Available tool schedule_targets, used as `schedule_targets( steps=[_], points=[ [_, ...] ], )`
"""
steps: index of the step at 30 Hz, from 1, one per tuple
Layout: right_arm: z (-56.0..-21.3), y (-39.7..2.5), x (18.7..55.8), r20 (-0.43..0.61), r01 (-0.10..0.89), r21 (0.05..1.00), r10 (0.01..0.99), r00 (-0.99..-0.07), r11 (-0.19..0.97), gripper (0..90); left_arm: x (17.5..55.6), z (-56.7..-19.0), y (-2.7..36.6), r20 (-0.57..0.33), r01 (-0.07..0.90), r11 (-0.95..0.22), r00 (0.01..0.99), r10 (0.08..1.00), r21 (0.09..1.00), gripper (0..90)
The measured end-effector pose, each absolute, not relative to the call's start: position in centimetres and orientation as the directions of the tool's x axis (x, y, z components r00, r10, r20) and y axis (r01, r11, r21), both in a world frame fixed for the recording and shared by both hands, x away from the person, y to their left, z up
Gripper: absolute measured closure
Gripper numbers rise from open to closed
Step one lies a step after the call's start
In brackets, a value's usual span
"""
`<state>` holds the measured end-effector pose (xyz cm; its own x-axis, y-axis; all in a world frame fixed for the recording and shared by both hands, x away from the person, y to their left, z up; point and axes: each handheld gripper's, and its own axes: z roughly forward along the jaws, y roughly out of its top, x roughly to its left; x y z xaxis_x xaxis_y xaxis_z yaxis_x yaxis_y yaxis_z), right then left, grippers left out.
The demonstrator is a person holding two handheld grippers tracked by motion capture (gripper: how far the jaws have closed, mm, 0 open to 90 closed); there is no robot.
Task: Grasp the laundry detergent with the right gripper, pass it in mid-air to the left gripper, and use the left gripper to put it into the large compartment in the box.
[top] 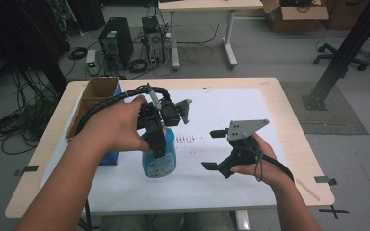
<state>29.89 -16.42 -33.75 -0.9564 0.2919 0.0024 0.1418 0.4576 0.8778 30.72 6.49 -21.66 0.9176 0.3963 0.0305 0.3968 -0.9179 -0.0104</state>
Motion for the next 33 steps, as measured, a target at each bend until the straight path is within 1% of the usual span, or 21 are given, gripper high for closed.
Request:
schedule_targets(
  steps=[6,9,10,11,12,13,14,16,17,18,22,28,29,30,33],
  points=[
    [-33.8,-17.4,30.7,0.005,0.178,0.852,0.332,-0.943,0.492,1.2,31.4,-20.7,7.1,0.021,0.475,-0.88,0.88,0.475,0.004,38.6],
    [-33.7,-17.8,31.0,0.001,0.191,0.84,0.35,-0.937,0.507,1.5,31.8,-20.0,7.7,0.012,0.534,-0.845,0.845,0.535,0.023,38.6],
    [-33.7,-18.2,31.2,0.006,0.212,0.829,0.37,-0.929,0.518,1.3,32.1,-19.6,8.1,0.012,0.564,-0.826,0.826,0.564,0.029,38.6],
    [-33.7,-18.2,31.2,0.006,0.212,0.829,0.37,-0.929,0.518,1.3,32.1,-19.6,8.1,0.012,0.564,-0.826,0.826,0.564,0.029,38.6],
    [-33.7,-18.6,31.4,0.009,0.23,0.816,0.385,-0.923,0.531,1.4,32.3,-19.1,8.6,0.013,0.587,-0.809,0.809,0.588,0.03,38.6],
    [-33.7,-18.6,31.4,0.009,0.23,0.816,0.385,-0.923,0.531,1.4,32.3,-19.1,8.6,0.013,0.587,-0.809,0.809,0.588,0.03,38.6],
    [-33.7,-18.9,31.5,0.014,0.247,0.804,0.397,-0.917,0.541,1.4,32.6,-18.7,9.1,0.017,0.614,-0.789,0.788,0.615,0.031,38.6],
    [-33.7,-19.1,31.6,0.019,0.257,0.799,0.404,-0.914,0.544,1.5,32.8,-18.5,9.3,0.019,0.627,-0.779,0.779,0.627,0.03,38.6],
    [-33.7,-19.4,31.7,0.024,0.274,0.787,0.416,-0.909,0.553,1.6,33.0,-18.0,9.7,0.027,0.653,-0.757,0.756,0.654,0.029,38.6],
    [-33.7,-19.4,31.7,0.024,0.274,0.787,0.416,-0.909,0.553,1.6,33.0,-18.0,9.7,0.027,0.653,-0.757,0.756,0.654,0.029,38.6],
    [-33.9,-19.9,31.9,0.043,0.314,0.762,0.44,-0.897,0.566,1.8,33.7,-16.4,11.0,0.033,0.724,-0.688,0.688,0.725,0.053,38.6],
    [-34.0,-20.2,32.3,0.042,0.329,0.742,0.45,-0.892,0.584,2.0,34.3,-14.3,12.3,0.015,0.789,-0.608,0.609,0.793,0.084,38.6],
    [-34.0,-20.2,32.3,0.042,0.329,0.742,0.45,-0.892,0.584,2.0,34.3,-14.3,12.3,0.015,0.789,-0.608,0.609,0.793,0.084,38.5],
    [-34.0,-20.2,32.4,0.043,0.333,0.739,0.453,-0.891,0.585,2.0,34.6,-13.8,12.8,0.002,0.817,-0.569,0.571,0.821,0.099,38.5],
    [-34.0,-20.2,32.5,0.042,0.335,0.735,0.455,-0.89,0.589,2.1,34.8,-13.3,13.2,-0.005,0.834,-0.541,0.545,0.839,0.106,38.5]
  ],
)
